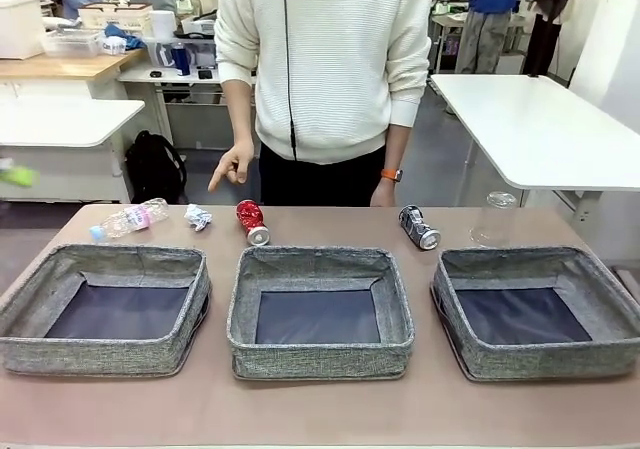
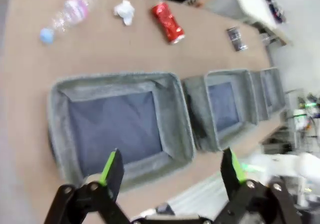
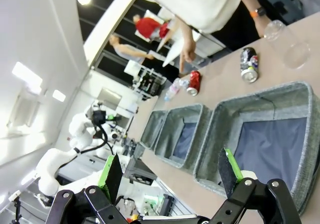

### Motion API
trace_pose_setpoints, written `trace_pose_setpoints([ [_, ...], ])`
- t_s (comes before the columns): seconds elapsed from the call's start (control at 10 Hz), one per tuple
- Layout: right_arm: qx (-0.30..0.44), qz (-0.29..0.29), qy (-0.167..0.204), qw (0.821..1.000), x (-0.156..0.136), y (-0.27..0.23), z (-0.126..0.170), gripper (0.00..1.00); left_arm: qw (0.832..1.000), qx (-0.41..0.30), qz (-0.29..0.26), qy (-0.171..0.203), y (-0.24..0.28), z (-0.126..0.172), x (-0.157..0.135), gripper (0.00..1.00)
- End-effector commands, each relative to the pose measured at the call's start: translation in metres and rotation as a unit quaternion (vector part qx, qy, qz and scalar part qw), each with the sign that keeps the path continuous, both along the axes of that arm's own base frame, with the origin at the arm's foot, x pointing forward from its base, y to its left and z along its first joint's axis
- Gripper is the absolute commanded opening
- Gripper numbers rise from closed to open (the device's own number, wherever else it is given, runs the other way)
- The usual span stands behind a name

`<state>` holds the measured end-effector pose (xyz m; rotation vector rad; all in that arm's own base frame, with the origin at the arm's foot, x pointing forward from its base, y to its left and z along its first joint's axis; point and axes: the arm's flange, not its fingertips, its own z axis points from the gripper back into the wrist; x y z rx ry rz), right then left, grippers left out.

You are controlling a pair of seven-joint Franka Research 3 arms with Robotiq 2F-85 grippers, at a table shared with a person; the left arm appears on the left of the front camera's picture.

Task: Sort the waste into the appropriate baskets.
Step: Pick up the waste item pointed out by the person.

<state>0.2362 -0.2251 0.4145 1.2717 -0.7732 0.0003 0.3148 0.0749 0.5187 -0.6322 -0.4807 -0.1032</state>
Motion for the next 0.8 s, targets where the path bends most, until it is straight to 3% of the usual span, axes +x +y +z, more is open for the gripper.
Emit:
trace_pose_setpoints([
  [0.0, 0.001, -0.003, -0.02, 1.0, 0.003, -0.001, 0.001, 1.0, 0.986, 0.139, 0.021, 0.088, -0.069, -0.011, 0.069, 1.0],
  [0.2, 0.001, -0.003, -0.02, 1.0, 0.003, -0.001, 0.001, 1.0, 0.963, 0.231, 0.129, 0.052, -0.104, -0.032, 0.112, 1.0],
  [0.3, 0.001, -0.003, -0.02, 1.0, 0.003, -0.001, 0.001, 1.0, 0.968, 0.22, 0.115, 0.035, -0.114, -0.039, 0.116, 1.0],
  [0.4, 0.001, -0.003, -0.02, 1.0, 0.003, -0.001, 0.001, 1.0, 0.98, 0.185, 0.069, 0.01, -0.128, -0.018, 0.085, 1.0],
  [0.6, 0.001, -0.003, -0.02, 1.0, 0.003, -0.001, 0.001, 1.0, 0.98, 0.185, 0.069, 0.01, -0.128, -0.018, 0.085, 1.0],
  [0.7, 0.001, -0.003, -0.02, 1.0, 0.003, -0.001, 0.001, 1.0, 0.976, 0.203, 0.083, 0.011, -0.132, -0.035, 0.106, 1.0],
])
